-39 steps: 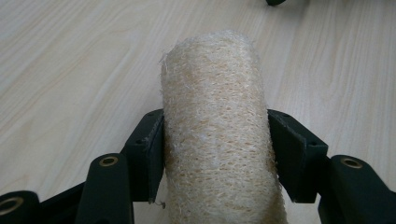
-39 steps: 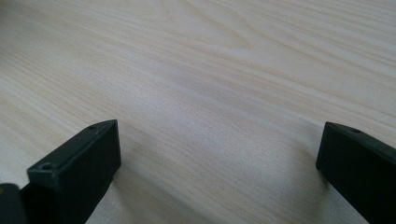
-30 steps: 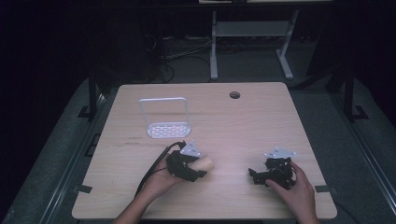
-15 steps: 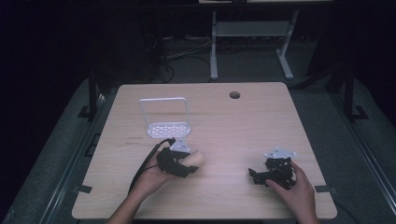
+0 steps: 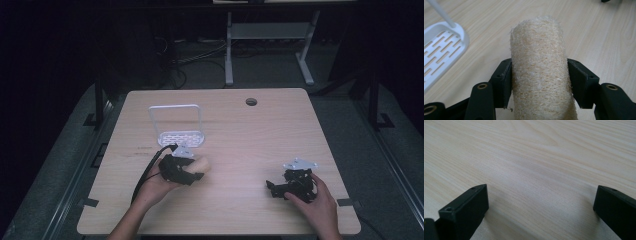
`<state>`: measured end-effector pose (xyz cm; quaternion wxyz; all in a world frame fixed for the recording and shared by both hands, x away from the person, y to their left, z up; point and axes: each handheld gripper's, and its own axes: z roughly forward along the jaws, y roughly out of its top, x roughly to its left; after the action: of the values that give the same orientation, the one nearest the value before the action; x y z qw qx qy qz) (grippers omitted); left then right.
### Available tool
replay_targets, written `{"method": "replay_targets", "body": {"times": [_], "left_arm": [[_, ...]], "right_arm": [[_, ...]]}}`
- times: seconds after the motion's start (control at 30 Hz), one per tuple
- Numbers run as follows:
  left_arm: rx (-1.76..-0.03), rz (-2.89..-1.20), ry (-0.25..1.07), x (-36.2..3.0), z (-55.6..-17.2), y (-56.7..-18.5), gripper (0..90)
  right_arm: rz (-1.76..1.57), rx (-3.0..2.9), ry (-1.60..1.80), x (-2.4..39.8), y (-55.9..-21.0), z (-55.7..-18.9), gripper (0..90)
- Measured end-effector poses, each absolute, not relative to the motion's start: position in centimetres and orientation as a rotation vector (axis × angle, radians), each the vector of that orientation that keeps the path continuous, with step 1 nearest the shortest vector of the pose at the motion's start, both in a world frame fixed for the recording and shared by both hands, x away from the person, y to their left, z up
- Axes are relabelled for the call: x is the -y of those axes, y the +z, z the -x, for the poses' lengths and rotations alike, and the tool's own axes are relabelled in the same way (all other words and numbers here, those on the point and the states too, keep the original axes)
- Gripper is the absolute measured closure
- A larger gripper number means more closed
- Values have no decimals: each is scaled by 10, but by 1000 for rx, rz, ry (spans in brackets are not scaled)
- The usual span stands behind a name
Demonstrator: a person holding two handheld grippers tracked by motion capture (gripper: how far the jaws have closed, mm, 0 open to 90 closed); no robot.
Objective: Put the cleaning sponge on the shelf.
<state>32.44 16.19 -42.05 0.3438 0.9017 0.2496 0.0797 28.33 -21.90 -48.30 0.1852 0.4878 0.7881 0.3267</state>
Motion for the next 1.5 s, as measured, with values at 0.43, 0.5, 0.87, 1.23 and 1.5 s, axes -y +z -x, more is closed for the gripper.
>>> {"method": "replay_targets", "body": {"times": [0.43,0.5,0.87,1.23,1.5], "left_arm": [[-711,-2317,237,-179,-330,-418,409],[-717,-2320,246,-183,-332,-417,409],[-774,-2295,273,-198,-338,-416,409],[-828,-2278,316,-211,-351,-415,409],[-860,-2257,342,-217,-363,-412,409]], "right_arm": [[-1375,-2220,921,219,-483,-283,0],[-1376,-2220,921,219,-483,-283,0],[-1376,-2220,921,219,-483,-283,0],[-1369,-2223,921,219,-483,-284,0],[-1370,-2222,921,219,-483,-284,0]]}}
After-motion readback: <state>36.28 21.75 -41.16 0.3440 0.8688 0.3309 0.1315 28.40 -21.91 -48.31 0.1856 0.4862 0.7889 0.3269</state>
